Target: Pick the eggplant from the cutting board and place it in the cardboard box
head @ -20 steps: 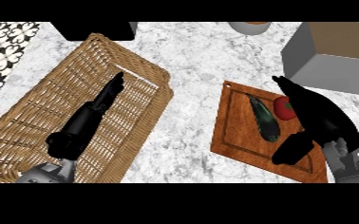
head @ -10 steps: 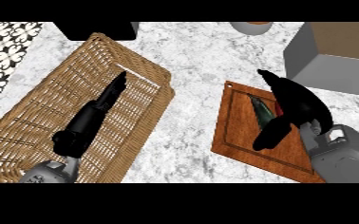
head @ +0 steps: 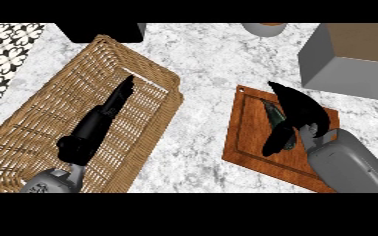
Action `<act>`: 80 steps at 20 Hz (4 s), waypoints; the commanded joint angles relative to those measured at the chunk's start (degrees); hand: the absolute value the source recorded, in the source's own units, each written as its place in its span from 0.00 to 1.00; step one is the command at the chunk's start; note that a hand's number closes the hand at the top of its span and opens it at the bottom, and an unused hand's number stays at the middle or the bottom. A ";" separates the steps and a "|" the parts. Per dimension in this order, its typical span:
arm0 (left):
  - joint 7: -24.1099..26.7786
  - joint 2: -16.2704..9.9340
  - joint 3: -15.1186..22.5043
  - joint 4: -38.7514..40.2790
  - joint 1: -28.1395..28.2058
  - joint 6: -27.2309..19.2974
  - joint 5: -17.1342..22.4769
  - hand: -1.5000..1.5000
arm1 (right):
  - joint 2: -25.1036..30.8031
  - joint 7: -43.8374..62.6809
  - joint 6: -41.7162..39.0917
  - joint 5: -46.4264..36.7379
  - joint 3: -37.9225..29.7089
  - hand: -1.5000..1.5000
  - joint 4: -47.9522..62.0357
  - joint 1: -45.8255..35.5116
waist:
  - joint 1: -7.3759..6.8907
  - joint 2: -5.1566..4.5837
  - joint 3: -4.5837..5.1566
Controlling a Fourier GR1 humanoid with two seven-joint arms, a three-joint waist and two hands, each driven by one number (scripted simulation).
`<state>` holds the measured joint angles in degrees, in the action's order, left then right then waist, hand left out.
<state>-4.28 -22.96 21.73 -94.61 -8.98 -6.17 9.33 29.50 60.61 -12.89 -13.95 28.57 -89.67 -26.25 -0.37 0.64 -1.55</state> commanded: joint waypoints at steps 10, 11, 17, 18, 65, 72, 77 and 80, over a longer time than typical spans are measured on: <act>-0.40 2.89 -0.77 6.96 -6.06 -0.73 -1.06 0.50 | -4.25 -0.93 0.56 -7.02 0.48 0.00 6.64 0.69 | 0.67 -0.86 1.55; 1.15 0.75 -2.74 6.34 -4.98 1.50 1.26 0.50 | -3.79 0.11 -0.68 -6.77 0.98 0.00 4.33 1.95 | 0.80 -0.75 1.58; -0.70 0.63 -1.99 4.72 -5.41 0.52 0.67 0.50 | -4.37 -3.61 -2.99 -5.96 -0.60 0.00 9.62 1.86 | 0.50 -0.77 1.55; -0.01 2.06 -0.59 6.05 -4.61 -0.87 -0.78 0.50 | -6.51 -1.92 -2.02 -7.27 -0.17 0.00 11.38 0.23 | 0.36 -0.82 1.56; 0.85 -2.29 -0.37 2.36 -1.64 -0.40 2.08 0.50 | 16.60 -53.20 23.62 -26.27 -12.93 1.00 0.54 18.98 | 1.28 -0.40 1.56; -0.73 1.13 1.89 4.17 -2.97 -5.45 -0.26 0.50 | 23.24 -52.66 18.53 -15.46 -21.18 1.00 -23.06 29.88 | 3.28 -0.03 1.63; 1.75 -1.18 -0.34 4.27 -1.47 -2.71 2.55 0.50 | 23.80 -49.71 18.13 -6.81 -32.13 1.00 -34.07 33.81 | 3.22 -0.10 1.63; 0.74 -0.03 0.87 4.31 -2.14 -3.35 1.67 0.50 | 23.77 -45.95 15.81 -2.49 -39.16 1.00 -36.83 36.34 | 2.82 -0.24 1.60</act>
<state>-3.52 -25.04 22.37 -93.17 -9.76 -9.23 12.77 52.90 10.71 5.18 -21.59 -3.40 -120.60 7.59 2.45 1.17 -1.10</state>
